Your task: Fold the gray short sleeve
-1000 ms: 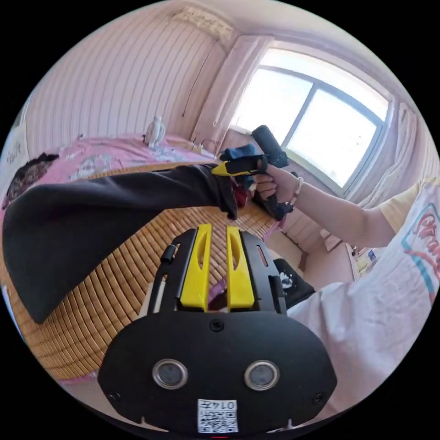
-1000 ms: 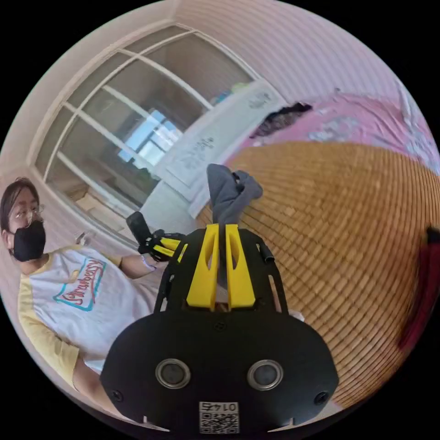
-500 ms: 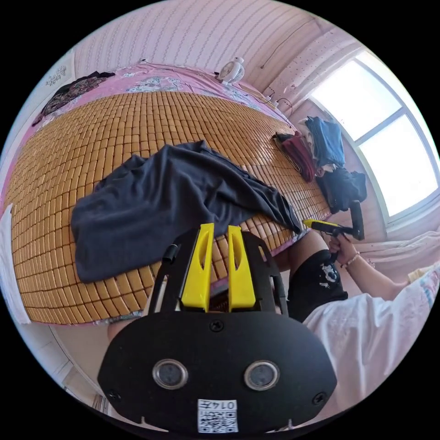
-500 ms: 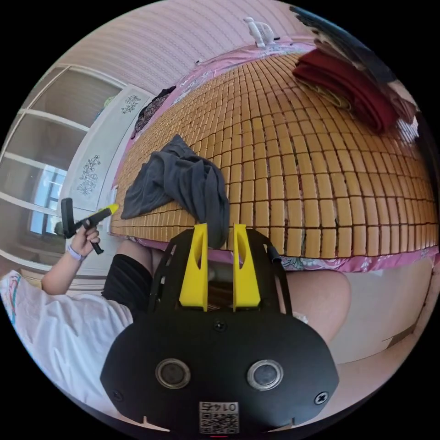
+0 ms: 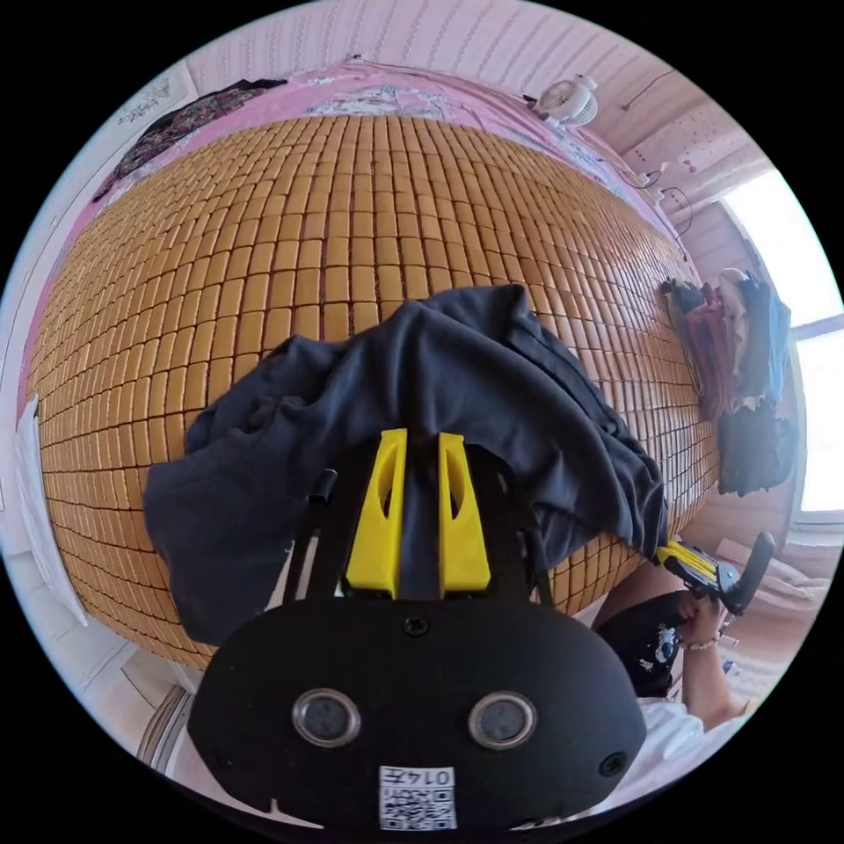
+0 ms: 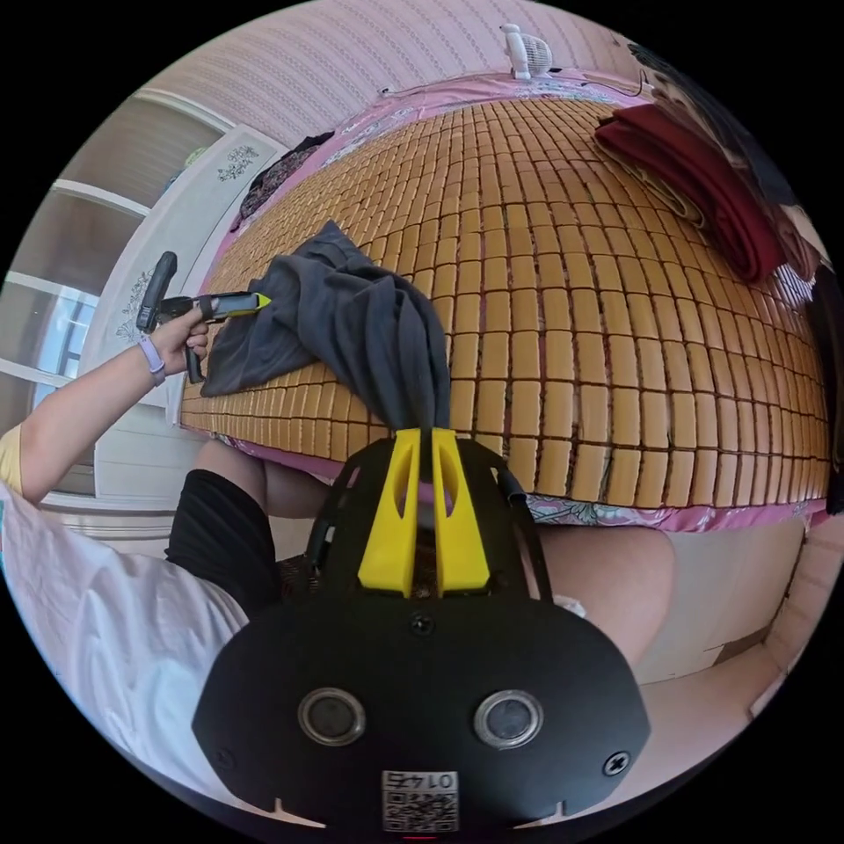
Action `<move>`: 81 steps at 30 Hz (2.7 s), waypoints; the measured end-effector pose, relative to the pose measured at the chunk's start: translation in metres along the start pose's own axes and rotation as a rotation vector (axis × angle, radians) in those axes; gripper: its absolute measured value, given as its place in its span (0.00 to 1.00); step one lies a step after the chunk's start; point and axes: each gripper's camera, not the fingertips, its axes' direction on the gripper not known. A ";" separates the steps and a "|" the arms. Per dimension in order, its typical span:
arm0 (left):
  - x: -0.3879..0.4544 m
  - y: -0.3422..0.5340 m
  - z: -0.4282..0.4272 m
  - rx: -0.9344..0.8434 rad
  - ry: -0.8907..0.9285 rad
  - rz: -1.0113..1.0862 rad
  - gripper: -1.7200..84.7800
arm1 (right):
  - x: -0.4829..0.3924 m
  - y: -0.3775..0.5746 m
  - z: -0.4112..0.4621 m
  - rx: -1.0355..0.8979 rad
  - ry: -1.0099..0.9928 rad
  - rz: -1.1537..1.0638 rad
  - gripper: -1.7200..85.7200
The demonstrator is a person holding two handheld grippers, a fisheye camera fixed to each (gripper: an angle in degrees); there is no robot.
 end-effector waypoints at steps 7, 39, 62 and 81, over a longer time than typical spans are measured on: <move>0.008 -0.026 -0.070 0.146 0.120 0.098 0.03 | -0.024 0.003 -0.072 0.177 -0.014 0.005 0.03; -0.086 0.076 -0.027 0.207 0.271 0.015 0.08 | -0.080 -0.054 -0.050 0.128 0.090 -0.061 0.12; -0.062 0.118 -0.103 0.206 0.151 0.263 0.02 | -0.027 -0.132 0.010 0.015 0.077 0.119 0.11; -0.124 0.218 -0.147 0.245 0.260 -0.026 0.02 | -0.076 -0.196 0.000 -0.114 0.161 0.032 0.04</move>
